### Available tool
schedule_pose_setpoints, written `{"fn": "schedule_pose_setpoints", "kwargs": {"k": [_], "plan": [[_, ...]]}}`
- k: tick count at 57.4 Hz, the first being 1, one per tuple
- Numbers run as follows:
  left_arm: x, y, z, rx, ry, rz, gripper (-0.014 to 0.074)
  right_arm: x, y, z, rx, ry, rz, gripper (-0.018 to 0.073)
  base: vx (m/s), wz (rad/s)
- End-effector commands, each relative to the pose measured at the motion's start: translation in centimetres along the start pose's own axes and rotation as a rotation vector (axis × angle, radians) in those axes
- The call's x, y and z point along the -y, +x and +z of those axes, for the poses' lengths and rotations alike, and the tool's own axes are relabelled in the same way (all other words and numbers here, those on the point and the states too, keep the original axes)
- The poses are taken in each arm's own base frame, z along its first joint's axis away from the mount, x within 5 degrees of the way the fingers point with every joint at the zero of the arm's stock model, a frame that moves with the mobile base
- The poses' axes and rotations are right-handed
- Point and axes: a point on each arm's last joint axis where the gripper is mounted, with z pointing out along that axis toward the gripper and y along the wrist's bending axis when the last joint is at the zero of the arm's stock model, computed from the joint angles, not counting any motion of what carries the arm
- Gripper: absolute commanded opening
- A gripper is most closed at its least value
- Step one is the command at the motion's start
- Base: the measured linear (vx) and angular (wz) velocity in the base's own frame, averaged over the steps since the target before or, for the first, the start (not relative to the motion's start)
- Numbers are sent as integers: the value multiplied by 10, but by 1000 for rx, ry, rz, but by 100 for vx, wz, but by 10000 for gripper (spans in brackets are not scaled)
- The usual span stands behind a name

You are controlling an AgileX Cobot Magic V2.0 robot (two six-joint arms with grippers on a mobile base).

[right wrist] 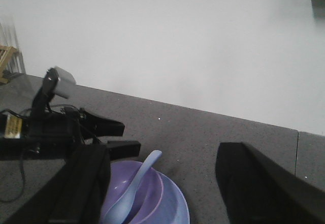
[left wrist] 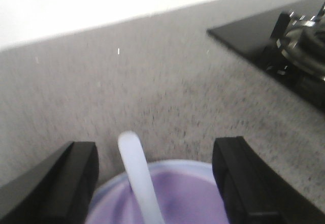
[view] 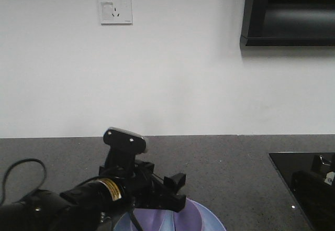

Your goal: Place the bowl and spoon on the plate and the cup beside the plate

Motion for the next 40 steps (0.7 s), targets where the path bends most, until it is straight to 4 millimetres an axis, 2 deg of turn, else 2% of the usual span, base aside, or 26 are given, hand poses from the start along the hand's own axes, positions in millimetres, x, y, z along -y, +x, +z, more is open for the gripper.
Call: {"fn": "schedule_pose_setpoints", "kwargs": {"k": [1, 7, 12, 24, 31, 40], "plan": [[-7, -53, -39, 211, -18, 13, 540, 2, -17, -4, 115, 26, -13, 514, 0, 0], [-35, -68, -73, 184, -97, -11, 500, 2, -17, -4, 115, 26, -13, 514, 0, 0], [-61, -75, -110, 128, -191, -17, 477, 2, -17, -4, 115, 26, -13, 514, 0, 0], [-105, -79, -191, 35, -493, 58, 471, 2, -16, -3, 110, 25, -13, 514, 0, 0], [-126, -69, -215, -73, -667, 15, 471, 1, -14, -3, 88, 19, -13, 514, 0, 0], [-146, -49, -227, -262, -808, -107, 471, 0, -10, -3, 38, 4, -13, 514, 0, 0]]}}
